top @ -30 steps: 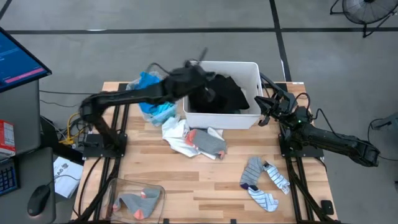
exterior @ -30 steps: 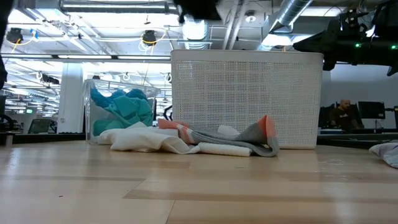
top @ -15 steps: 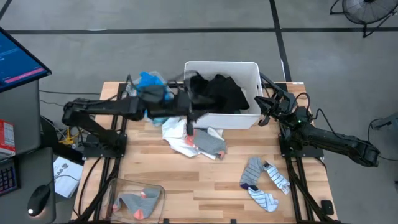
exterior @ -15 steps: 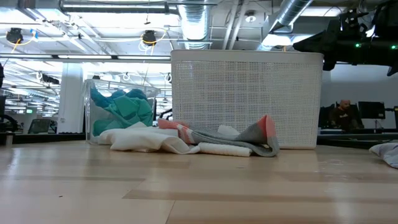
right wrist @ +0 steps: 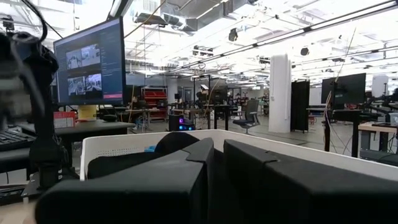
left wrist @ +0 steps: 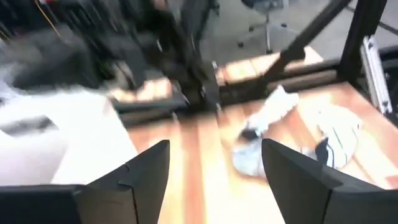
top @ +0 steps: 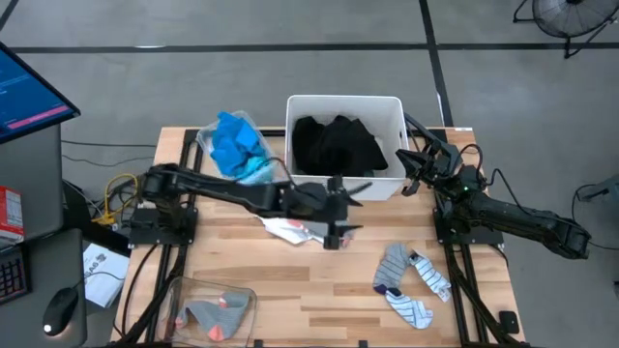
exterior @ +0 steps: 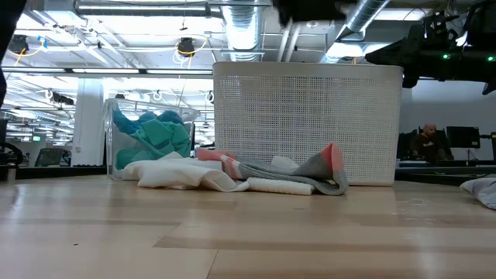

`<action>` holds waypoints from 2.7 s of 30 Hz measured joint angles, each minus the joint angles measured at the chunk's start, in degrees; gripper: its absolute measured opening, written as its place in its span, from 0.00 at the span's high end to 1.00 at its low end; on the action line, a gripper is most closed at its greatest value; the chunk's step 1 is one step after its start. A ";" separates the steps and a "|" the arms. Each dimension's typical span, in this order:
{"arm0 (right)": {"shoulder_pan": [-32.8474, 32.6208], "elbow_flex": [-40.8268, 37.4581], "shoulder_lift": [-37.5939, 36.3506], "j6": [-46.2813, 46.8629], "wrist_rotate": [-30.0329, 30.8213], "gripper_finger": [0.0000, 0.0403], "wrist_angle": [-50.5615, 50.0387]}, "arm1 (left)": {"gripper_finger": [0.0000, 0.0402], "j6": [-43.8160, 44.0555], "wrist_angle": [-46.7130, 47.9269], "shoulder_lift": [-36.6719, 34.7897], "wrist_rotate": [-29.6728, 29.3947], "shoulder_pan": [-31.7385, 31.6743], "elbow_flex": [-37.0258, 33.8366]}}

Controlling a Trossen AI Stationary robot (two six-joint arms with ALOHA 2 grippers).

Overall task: Pick & Place Cloths
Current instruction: Put the gray and pink sock into the transparent bin

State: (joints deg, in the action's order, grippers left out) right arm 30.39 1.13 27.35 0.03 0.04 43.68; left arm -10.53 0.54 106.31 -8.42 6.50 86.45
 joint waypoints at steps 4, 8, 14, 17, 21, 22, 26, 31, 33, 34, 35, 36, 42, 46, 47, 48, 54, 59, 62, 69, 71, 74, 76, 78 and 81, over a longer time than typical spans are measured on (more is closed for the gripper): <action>0.02 0.02 -0.02 0.00 0.00 0.91 0.02 | 0.41 2.84 -0.35 4.82 3.39 0.00 -0.02; 0.01 0.02 -0.02 -0.02 0.00 0.91 0.00 | 0.41 6.80 -0.65 8.71 7.67 0.00 -0.01; 0.00 -0.01 0.01 -0.02 -0.01 0.91 0.00 | 0.41 9.52 -2.09 12.41 12.82 -0.17 0.01; 0.00 0.00 0.01 0.00 -0.01 0.91 0.00 | 0.41 9.53 -2.19 14.09 13.28 -0.06 0.01; 0.00 0.01 -0.02 -0.02 0.01 0.91 0.00 | 0.41 9.37 -2.20 16.62 13.22 -0.04 0.01; 0.00 0.01 -0.01 0.00 -0.01 0.91 0.00 | 0.41 9.19 -2.14 17.40 12.99 -0.04 0.01; 0.00 -0.01 -0.01 -0.01 0.02 0.91 0.02 | 0.41 9.32 -1.64 19.76 11.53 -0.20 -0.67; 0.01 0.00 0.00 -0.01 -0.01 0.91 0.00 | 0.41 9.60 -1.48 19.56 6.84 -0.04 -6.10; 0.02 0.02 0.00 -0.02 -0.01 0.91 0.02 | 0.42 10.63 -1.93 19.03 4.72 -0.18 -7.96; 0.00 0.00 0.01 0.00 0.00 0.91 0.01 | 0.43 11.45 -1.79 18.48 4.07 -0.34 -8.89; 0.02 0.01 0.00 -0.01 0.02 0.91 0.01 | 0.44 12.47 -1.98 18.24 3.84 -0.48 -9.49; 0.01 0.01 0.01 -0.02 0.00 0.91 0.02 | 0.47 13.31 -2.52 18.22 3.77 -0.65 -10.02; 0.02 -0.01 -0.02 -0.02 -0.01 0.91 0.01 | 0.75 17.45 -3.01 17.18 -1.76 -0.85 -12.63; 0.01 0.00 -0.02 -0.01 -0.01 0.91 0.02 | 0.97 18.67 -3.17 17.08 -2.30 -0.92 -12.87; 0.01 0.01 0.01 -0.01 0.02 0.91 0.01 | 0.97 19.26 -3.42 16.83 -2.42 -0.92 -12.94; 0.02 0.00 0.01 -0.01 -0.01 0.91 0.01 | 0.98 19.75 -3.20 16.37 -2.39 -0.90 -13.04; 0.01 0.01 0.01 -0.01 0.01 0.91 0.01 | 1.00 21.20 -3.15 5.35 -3.86 0.08 -13.17; 0.00 0.00 -0.01 -0.01 0.00 0.91 0.02 | 1.00 17.42 -3.19 -8.54 -5.25 1.73 -13.22; 0.00 0.02 0.01 0.00 0.00 0.91 0.00 | 1.00 16.58 -4.15 -18.58 -5.08 3.91 -13.08; 0.00 0.02 0.01 -0.02 0.01 0.91 0.00 | 1.00 20.10 -0.43 -36.88 0.03 13.77 -13.04; 0.00 -0.01 -0.02 0.00 -0.01 0.91 0.02 | 1.00 23.90 2.14 -40.86 0.06 17.59 -13.04; 0.01 0.01 -0.02 0.00 -0.01 0.91 0.01 | 1.00 30.58 5.69 -44.31 -0.07 23.81 -13.04; 0.01 0.01 -0.01 -0.02 0.01 0.91 0.01 | 1.00 35.23 7.62 -45.43 -0.11 28.30 -13.04; 0.00 0.00 -0.02 -0.01 0.02 0.91 0.00 | 1.00 39.74 9.06 -45.97 -0.23 32.70 -13.04; 0.00 0.02 0.00 0.00 -0.01 0.91 0.02 | 1.00 44.89 13.13 -45.74 -5.13 39.39 -13.04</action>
State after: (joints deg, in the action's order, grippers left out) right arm 30.39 1.15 27.35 0.03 0.03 43.70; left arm 34.36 13.67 60.57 -13.55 45.89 73.41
